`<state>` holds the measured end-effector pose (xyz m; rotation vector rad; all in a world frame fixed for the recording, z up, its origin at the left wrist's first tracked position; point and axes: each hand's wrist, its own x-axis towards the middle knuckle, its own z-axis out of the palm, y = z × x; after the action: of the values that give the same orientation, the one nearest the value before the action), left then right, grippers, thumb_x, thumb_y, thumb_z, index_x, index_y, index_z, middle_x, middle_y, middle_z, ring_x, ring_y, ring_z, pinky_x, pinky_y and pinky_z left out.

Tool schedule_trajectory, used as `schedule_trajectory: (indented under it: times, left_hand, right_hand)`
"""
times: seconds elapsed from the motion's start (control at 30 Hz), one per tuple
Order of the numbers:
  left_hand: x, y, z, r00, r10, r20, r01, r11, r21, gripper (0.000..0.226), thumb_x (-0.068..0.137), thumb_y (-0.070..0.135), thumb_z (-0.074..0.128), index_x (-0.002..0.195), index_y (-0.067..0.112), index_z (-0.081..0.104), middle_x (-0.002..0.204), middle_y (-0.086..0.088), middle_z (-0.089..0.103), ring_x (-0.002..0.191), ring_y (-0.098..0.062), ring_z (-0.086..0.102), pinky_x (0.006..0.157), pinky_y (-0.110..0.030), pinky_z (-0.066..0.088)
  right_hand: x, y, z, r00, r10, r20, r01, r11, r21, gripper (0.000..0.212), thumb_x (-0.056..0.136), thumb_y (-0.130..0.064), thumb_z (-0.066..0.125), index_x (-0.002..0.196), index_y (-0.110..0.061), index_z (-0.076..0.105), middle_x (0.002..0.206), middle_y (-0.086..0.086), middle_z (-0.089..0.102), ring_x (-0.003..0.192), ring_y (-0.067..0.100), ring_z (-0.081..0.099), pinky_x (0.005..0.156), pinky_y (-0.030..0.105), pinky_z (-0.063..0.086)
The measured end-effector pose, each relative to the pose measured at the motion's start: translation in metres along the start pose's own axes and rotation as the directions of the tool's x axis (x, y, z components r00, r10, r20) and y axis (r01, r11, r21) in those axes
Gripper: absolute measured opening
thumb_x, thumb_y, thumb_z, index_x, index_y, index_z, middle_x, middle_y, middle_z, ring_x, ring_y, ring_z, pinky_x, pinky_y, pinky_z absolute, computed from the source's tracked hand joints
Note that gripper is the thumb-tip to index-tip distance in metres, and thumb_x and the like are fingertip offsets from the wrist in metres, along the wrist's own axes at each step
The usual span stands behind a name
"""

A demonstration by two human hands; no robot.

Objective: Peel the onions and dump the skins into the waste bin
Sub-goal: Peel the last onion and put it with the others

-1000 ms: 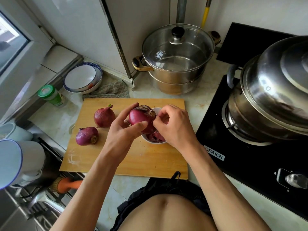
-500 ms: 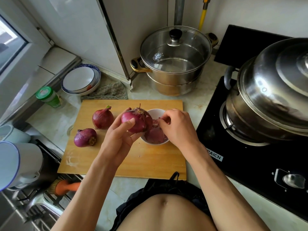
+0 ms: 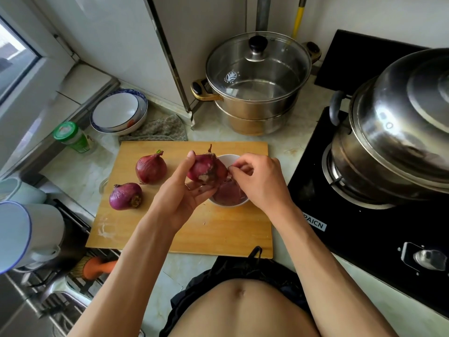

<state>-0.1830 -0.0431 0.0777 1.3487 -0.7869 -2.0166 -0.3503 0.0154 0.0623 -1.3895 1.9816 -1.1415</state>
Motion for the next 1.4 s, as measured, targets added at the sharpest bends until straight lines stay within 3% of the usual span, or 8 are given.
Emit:
schedule_trajectory:
  times: [0.17,0.37,0.53,0.77,1.0,1.13,1.27,1.4]
  left_hand:
    - [0.003,0.003,0.003,0.997,-0.08,0.003,0.079,0.993,0.083,0.063,0.087,0.061,0.062,0.123,0.01,0.068,0.099,-0.02,0.076,0.088,-0.027,0.077,0.078,-0.035,0.064]
    - [0.003,0.004,0.007,0.992,-0.127,0.022,0.121,0.975,0.186,0.061,0.091,0.066,0.058,0.121,0.013,0.068,0.099,-0.014,0.073,0.093,-0.03,0.073,0.09,-0.046,0.061]
    - [0.002,0.008,0.012,0.988,-0.151,0.036,0.139,0.961,0.238,0.06,0.092,0.067,0.055,0.118,0.015,0.07,0.087,-0.011,0.071,0.084,-0.029,0.071,0.071,-0.039,0.064]
    - [0.002,0.011,0.013,0.98,-0.194,0.048,0.176,0.949,0.261,0.058,0.09,0.067,0.058,0.111,0.015,0.071,0.084,-0.011,0.07,0.086,-0.031,0.069,0.08,-0.043,0.062]
    - [0.0,0.013,0.015,0.972,-0.217,0.088,0.187,0.946,0.265,0.063,0.093,0.067,0.054,0.123,0.014,0.068,0.095,-0.015,0.069,0.08,-0.027,0.071,0.075,-0.04,0.063]
    - [0.001,0.013,0.016,0.965,-0.244,0.098,0.207,0.935,0.287,0.065,0.092,0.069,0.051,0.124,0.015,0.067,0.084,-0.013,0.071,0.069,-0.027,0.071,0.07,-0.038,0.062]
    - [0.001,0.012,0.017,0.962,-0.261,0.084,0.223,0.922,0.315,0.066,0.092,0.071,0.051,0.12,0.014,0.068,0.082,-0.014,0.07,0.066,-0.027,0.069,0.066,-0.038,0.062]
    - [0.001,0.01,0.019,0.96,-0.272,0.062,0.24,0.918,0.316,0.065,0.092,0.071,0.053,0.116,0.013,0.07,0.083,-0.015,0.07,0.066,-0.026,0.069,0.062,-0.037,0.061]
  right_hand:
    - [0.0,0.0,-0.006,0.999,-0.017,0.048,0.01,0.989,0.146,0.031,0.092,-0.001,0.056,0.115,-0.012,0.074,0.104,-0.005,0.075,0.095,0.002,0.068,0.083,0.016,0.055]
    - [0.001,-0.013,-0.007,0.961,-0.235,0.143,0.186,0.939,0.289,0.042,0.084,-0.019,0.075,0.125,-0.019,0.067,0.121,-0.008,0.066,0.112,0.008,0.061,0.092,0.024,0.051]
    - [0.003,-0.01,-0.003,0.94,-0.334,0.074,0.311,0.924,0.223,0.036,0.082,-0.016,0.08,0.116,-0.01,0.07,0.109,0.0,0.069,0.103,0.011,0.063,0.092,0.03,0.051]
    - [0.004,-0.006,-0.004,0.936,-0.35,0.037,0.332,0.912,0.241,0.026,0.08,-0.023,0.083,0.1,-0.009,0.073,0.098,0.002,0.067,0.092,0.011,0.064,0.083,0.032,0.053]
    - [0.003,-0.01,-0.005,0.937,-0.346,0.054,0.319,0.906,0.278,0.04,0.081,-0.025,0.082,0.116,-0.009,0.068,0.103,0.003,0.065,0.098,0.01,0.063,0.089,0.027,0.052]
    - [0.004,-0.01,-0.006,0.935,-0.352,0.043,0.328,0.903,0.278,0.041,0.08,-0.027,0.083,0.114,-0.01,0.069,0.101,0.003,0.066,0.096,0.01,0.064,0.087,0.03,0.053]
    - [0.005,-0.008,-0.006,0.929,-0.367,0.05,0.344,0.904,0.253,0.042,0.077,-0.03,0.085,0.11,-0.009,0.07,0.097,0.001,0.065,0.091,0.005,0.062,0.083,0.017,0.049]
    - [0.005,-0.006,-0.006,0.924,-0.38,0.052,0.355,0.9,0.254,0.041,0.076,-0.03,0.085,0.108,-0.008,0.071,0.096,-0.005,0.061,0.089,0.005,0.061,0.082,0.016,0.048]
